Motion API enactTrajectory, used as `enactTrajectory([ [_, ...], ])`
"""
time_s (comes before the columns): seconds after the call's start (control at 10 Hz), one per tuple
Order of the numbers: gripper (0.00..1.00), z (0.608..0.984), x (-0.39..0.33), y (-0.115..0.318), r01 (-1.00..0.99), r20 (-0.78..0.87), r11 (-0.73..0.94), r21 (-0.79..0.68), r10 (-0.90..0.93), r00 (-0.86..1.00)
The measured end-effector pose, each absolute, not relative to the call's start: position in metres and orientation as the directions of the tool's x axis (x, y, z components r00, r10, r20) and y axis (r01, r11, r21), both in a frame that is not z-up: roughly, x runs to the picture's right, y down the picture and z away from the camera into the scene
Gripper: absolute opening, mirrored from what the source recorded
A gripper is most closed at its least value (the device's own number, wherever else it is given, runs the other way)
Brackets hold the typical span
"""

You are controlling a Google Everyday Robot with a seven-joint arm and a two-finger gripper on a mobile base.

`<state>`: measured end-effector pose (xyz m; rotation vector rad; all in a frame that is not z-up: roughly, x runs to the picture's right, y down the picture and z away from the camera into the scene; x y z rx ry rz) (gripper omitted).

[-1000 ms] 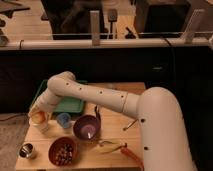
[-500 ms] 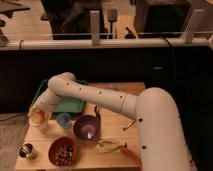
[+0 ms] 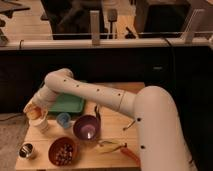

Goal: Place apple in paper cup

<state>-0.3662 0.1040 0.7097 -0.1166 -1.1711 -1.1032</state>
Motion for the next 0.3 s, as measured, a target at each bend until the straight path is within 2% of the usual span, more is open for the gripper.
enactTrajectory([
  [0.3, 0.80, 0.7073, -0.3781, 0.1018, 0.731, 0.777, 0.502, 0.462, -0.626, -0.061],
])
